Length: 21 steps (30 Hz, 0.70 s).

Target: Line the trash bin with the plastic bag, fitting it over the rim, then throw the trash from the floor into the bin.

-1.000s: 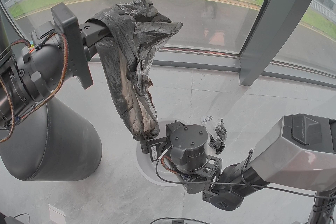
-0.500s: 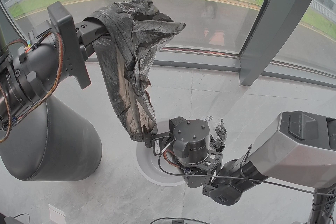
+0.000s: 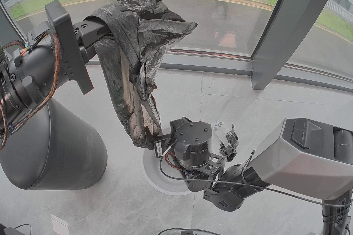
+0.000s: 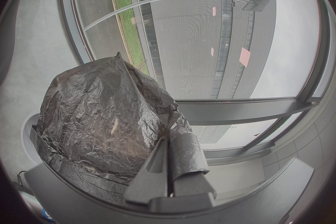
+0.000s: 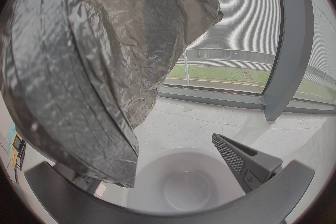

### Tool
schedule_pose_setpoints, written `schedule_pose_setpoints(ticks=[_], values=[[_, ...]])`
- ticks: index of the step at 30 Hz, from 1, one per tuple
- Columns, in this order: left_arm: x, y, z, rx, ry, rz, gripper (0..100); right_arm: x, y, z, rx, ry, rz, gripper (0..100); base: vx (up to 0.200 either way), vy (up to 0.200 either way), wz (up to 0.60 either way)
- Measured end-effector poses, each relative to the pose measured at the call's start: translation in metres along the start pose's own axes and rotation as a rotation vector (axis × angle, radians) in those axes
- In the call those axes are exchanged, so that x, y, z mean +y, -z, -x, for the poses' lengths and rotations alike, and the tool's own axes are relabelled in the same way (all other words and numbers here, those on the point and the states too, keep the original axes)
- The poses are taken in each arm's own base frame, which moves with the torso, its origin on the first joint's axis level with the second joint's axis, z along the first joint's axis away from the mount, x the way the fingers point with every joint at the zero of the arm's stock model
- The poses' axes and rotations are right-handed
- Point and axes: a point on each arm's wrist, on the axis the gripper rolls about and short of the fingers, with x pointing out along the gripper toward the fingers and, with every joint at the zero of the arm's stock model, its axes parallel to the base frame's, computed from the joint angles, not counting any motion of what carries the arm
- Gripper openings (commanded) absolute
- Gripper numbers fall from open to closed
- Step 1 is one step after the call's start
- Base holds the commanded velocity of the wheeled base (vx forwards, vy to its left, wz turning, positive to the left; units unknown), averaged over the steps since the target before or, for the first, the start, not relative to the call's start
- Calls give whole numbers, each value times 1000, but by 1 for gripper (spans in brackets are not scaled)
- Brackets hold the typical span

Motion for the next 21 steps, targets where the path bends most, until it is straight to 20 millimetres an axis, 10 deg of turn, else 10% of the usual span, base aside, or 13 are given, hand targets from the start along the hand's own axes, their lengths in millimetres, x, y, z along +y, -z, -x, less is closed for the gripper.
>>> schedule_pose_setpoints(ticks=[1, 2, 21], values=[[0, 0, 0, 0, 0, 0, 0, 0, 0, -1, 0, 1, 0, 100, 0, 0, 0], [0, 0, 0, 0, 0, 0, 0, 0, 1, -1, 0, 1, 2, 0, 0, 0, 0], [-2, 0, 3, -4, 4, -1, 0, 0, 2, 4, -24, -7, 9, 0, 0, 0, 0]])
